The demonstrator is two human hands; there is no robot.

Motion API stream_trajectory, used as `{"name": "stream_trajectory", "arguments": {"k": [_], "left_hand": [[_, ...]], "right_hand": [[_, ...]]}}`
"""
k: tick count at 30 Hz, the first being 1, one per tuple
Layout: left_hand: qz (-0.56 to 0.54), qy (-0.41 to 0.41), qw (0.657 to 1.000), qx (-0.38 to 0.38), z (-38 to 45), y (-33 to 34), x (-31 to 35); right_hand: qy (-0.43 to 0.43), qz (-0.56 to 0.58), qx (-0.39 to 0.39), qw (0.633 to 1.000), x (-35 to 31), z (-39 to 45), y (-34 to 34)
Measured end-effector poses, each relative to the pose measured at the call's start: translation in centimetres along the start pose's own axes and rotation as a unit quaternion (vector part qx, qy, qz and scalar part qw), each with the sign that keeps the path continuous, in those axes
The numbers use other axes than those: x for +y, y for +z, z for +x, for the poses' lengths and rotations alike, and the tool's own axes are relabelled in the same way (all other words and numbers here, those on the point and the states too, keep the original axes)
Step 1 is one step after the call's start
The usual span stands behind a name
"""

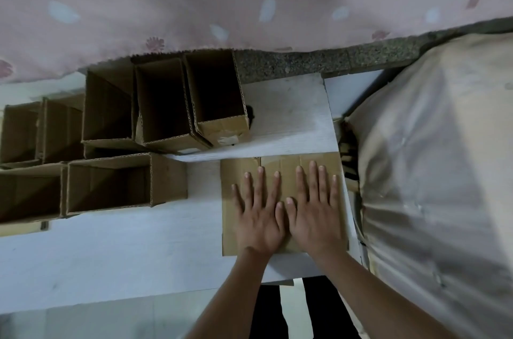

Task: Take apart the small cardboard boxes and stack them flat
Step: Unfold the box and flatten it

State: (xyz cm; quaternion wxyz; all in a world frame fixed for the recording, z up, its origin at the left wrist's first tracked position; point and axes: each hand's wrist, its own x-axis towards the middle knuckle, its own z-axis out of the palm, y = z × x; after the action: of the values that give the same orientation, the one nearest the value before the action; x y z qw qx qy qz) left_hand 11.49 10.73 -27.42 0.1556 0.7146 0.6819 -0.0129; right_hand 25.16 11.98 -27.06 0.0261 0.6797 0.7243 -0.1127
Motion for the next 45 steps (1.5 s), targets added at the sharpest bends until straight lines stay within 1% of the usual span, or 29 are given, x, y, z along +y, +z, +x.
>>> {"name": "stream_trajectory", "arguments": {"k": [4,6,8,10,12,14,17,19,20,21,22,25,27,28,29,30,32,34,35,36,38,39,40,41,43,45], "left_hand": [[0.012,-0.024,0.999,-0.044,-0.2,-1.6,0.8],[0.032,-0.032,0.995,-0.084,-0.1,-2.2,0.8],[0.047,-0.042,0.992,-0.113,0.1,-2.7,0.6],[0.057,-0.055,0.988,-0.135,0.7,-2.9,0.8],[0.063,-0.063,0.983,-0.163,1.0,-3.0,1.2],[0.066,-0.069,0.981,-0.171,1.1,-3.1,1.3],[0.056,-0.06,0.983,-0.165,1.0,-3.3,1.1],[0.035,-0.05,0.983,-0.175,0.8,-3.6,1.1],[0.023,-0.046,0.983,-0.176,0.6,-3.7,1.1],[0.014,-0.042,0.984,-0.174,0.6,-3.9,1.3],[0.003,-0.04,0.984,-0.174,0.6,-4.2,1.5],[-0.07,-0.065,0.981,-0.168,0.1,-5.7,2.2],[-0.144,-0.124,0.969,-0.157,-0.6,-7.0,2.8],[-0.19,-0.169,0.955,-0.153,-1.0,-7.7,3.3],[-0.233,-0.219,0.936,-0.148,-1.5,-8.5,3.8],[-0.269,-0.269,0.914,-0.143,-2.2,-9.2,4.3],[-0.323,-0.366,0.862,-0.14,-3.8,-10.7,5.2],[-0.387,-0.448,0.797,-0.119,-5.5,-11.8,5.8],[-0.433,-0.481,0.755,-0.105,-6.4,-12.2,6.0],[-0.492,-0.509,0.701,-0.085,-7.2,-12.6,6.3],[-0.61,-0.547,0.573,-0.026,-8.4,-13.4,7.0],[-0.648,-0.558,0.519,0.005,-8.9,-13.4,7.3],[-0.669,-0.564,0.482,0.037,-9.7,-13.5,7.6],[-0.675,-0.569,0.466,0.062,-10.5,-13.4,7.8],[-0.683,-0.565,0.451,0.105,-11.9,-13.4,8.3],[-0.714,-0.535,0.426,0.151,-13.2,-14.0,8.7]], "right_hand": [[0.004,0.006,-0.042,0.999,0.0,-0.4,-2.1],[0.015,0.031,-0.069,0.997,-0.1,-0.3,-3.6],[0.057,0.07,-0.085,0.992,-0.5,0.1,-5.4],[0.143,0.123,-0.094,0.978,-0.9,0.6,-6.8],[0.237,0.197,-0.124,0.943,-1.2,1.1,-8.1],[0.299,0.262,-0.132,0.908,-1.2,2.2,-9.1],[0.383,0.296,-0.123,0.866,0.1,4.1,-10.0],[0.442,0.366,-0.12,0.81,1.2,4.8,-10.2],[0.448,0.409,-0.117,0.786,1.6,4.9,-10.3],[0.439,0.437,-0.119,0.776,1.9,5.0,-10.5],[0.425,0.451,-0.13,0.774,2.2,4.9,-10.9],[0.378,0.472,-0.171,0.778,2.6,4.7,-12.6],[0.347,0.457,-0.174,0.8,2.7,4.2,-13.7],[0.34,0.449,-0.17,0.809,2.8,3.8,-14.3],[0.335,0.454,-0.163,0.809,2.8,3.3,-14.9],[0.335,0.476,-0.156,0.798,3.0,2.8,-15.3],[0.342,0.536,-0.146,0.758,3.5,1.6,-16.1],[0.333,0.576,-0.142,0.733,4.2,0.3,-16.9],[0.322,0.596,-0.146,0.721,4.4,-0.5,-17.2],[0.31,0.621,-0.153,0.703,4.5,-1.3,-17.5],[0.289,0.661,-0.179,0.669,4.6,-2.4,-18.3],[0.276,0.671,-0.201,0.658,4.7,-2.7,-18.6],[0.261,0.681,-0.224,0.646,4.8,-3.0,-18.8],[0.247,0.691,-0.244,0.634,4.8,-3.0,-19.2],[0.224,0.703,-0.278,0.615,4.9,-2.9,-20.2],[0.198,0.709,-0.312,0.601,4.9,-2.8,-21.0]]}}
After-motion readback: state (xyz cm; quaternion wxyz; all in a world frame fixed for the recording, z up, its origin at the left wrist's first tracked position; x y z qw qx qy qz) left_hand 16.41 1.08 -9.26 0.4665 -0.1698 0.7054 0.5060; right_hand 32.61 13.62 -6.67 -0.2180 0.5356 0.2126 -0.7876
